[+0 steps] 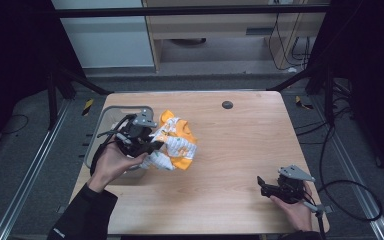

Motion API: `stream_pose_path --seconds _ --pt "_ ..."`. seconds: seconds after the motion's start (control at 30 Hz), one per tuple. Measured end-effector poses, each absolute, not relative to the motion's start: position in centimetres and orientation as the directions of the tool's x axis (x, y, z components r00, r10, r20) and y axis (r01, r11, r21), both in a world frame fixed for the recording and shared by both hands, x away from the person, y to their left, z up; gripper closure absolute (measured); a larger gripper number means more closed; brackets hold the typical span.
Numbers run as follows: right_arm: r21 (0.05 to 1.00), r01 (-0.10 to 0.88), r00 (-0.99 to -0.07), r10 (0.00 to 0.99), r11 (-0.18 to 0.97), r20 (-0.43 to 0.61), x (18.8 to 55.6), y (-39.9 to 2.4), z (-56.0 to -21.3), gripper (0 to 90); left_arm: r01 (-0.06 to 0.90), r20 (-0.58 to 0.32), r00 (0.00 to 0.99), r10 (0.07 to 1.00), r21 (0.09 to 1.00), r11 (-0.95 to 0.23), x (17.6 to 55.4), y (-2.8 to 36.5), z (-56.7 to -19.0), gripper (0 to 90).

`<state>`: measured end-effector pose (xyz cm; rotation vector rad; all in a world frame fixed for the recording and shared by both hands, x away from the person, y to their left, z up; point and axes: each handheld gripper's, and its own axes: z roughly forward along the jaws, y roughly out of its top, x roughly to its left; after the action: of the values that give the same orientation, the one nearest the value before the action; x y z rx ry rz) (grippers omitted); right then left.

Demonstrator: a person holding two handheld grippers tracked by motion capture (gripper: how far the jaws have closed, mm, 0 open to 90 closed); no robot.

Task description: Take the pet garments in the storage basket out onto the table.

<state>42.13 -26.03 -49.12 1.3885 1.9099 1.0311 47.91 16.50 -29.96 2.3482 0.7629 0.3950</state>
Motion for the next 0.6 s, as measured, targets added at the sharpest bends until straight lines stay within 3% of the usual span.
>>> stream_pose_path --seconds 0.6 --pt "0.839 0.518 -0.303 0.953 0.17 -0.005 42.2 -26.1 -49.2 8.5 0.39 0.08 0.839 0.539 0.602 -0.696 48.4 13.5 -32.7 79.7"
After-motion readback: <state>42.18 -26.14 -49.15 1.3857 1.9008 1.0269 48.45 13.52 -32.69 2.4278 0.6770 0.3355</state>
